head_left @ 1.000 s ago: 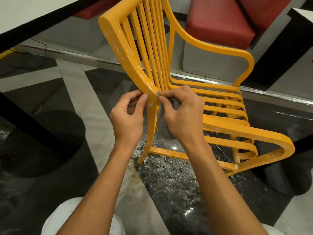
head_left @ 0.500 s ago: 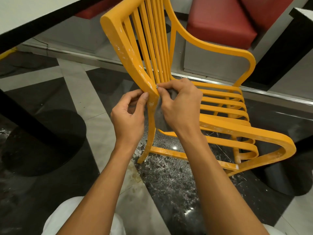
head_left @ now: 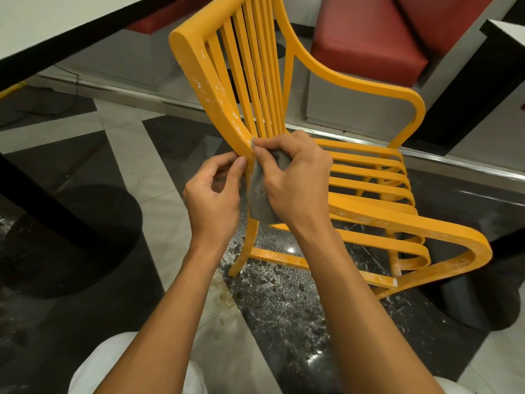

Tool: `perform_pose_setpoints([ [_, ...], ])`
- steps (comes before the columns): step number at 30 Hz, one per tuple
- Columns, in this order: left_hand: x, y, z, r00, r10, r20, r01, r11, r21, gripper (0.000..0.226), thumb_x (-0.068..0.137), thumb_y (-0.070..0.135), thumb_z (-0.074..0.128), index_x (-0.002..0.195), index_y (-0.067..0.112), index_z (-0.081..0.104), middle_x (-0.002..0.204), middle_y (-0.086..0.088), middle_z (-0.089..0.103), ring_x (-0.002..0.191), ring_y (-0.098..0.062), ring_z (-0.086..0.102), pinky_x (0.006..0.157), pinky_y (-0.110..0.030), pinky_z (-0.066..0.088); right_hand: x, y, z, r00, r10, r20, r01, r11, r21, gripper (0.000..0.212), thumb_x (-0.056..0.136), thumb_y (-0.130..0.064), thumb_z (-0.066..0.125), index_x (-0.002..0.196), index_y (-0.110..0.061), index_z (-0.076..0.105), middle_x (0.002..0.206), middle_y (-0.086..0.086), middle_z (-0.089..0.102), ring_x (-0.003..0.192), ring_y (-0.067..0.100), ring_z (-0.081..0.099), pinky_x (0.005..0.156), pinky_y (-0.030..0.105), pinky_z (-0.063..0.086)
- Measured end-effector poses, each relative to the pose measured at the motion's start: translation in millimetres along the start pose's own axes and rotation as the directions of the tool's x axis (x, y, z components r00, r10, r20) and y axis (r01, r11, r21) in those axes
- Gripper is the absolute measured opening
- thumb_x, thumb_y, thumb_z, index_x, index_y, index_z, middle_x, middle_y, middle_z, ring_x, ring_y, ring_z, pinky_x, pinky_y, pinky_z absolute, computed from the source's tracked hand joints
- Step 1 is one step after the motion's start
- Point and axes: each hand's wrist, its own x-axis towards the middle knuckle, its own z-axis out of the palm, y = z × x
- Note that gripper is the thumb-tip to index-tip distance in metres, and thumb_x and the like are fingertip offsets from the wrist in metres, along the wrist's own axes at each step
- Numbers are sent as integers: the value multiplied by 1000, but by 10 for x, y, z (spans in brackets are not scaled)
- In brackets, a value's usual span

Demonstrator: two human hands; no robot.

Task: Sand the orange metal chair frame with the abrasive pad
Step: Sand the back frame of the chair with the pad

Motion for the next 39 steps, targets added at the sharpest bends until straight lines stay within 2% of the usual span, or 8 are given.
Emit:
perform_pose_setpoints([
  [5,2,17,3,1000,8,2,-8,1000,18,19,103,21,69,117,9,76,104,1,78,97,-16,76,82,-31,63,-12,105,-86,998,50,23,-49,998,-40,10,91,-25,78,100,-23,83,93,-5,70,87,6,64,80,26,55],
  [8,5,23,4,1000,16,0,-16,1000,13,19,103,19,70,117,7,76,104,-1,78,96,-14,75,83,-28,61,72,-32,-5,999,52,12,-52,999,-13,10,91,-24,78,100,-23,83,94,-5,70,88,4,64,81,18,52],
  [12,11,17,-10,1000,21,5,-21,1000,8,19,103,18,70,116,7,76,105,-4,77,97,-17,75,86,-33,62,-18,-41,-13,1000,25,2,-25,999,28,12,91,-22,79,103,-21,83,94,-4,70,88,4,64,80,14,49],
  [18,16,-5,-15,1000,4,8,-4,1000,25,21,104,21,69,119,8,76,107,-3,78,99,-18,76,85,-37,64,-133,155,-147,993,121,5,-120,988,-93,10,92,-25,79,101,-25,83,95,-6,69,88,5,63,79,13,49],
  [20,11,3,-13,1000,-2,5,2,1000,11,21,103,20,69,119,8,76,108,-4,78,99,-18,76,85,-36,64,-52,59,-72,994,110,2,-109,991,-77,9,92,-24,78,100,-24,83,95,-6,69,88,4,63,79,11,47],
  [26,11,29,-17,1000,-1,9,1,1000,-14,20,103,18,70,118,7,76,107,-5,77,101,-18,75,86,-30,62,43,-58,10,999,37,22,-38,998,40,12,91,-23,79,103,-22,83,95,-4,70,91,6,65,83,22,53],
  [33,5,18,0,1000,-22,0,22,1000,-16,18,103,19,69,117,10,77,106,-3,79,98,-20,77,82,-32,64,-110,121,-94,994,112,-10,-113,989,-95,9,91,-24,78,99,-23,83,93,-5,68,86,5,61,76,8,43],
  [39,13,48,-18,1000,-5,22,6,999,-51,18,104,13,67,117,6,76,106,-5,78,101,-16,75,86,-23,59,44,-140,58,1000,-1,-7,1,999,49,10,90,-20,80,100,-18,83,92,-3,68,87,5,63,78,12,48],
])
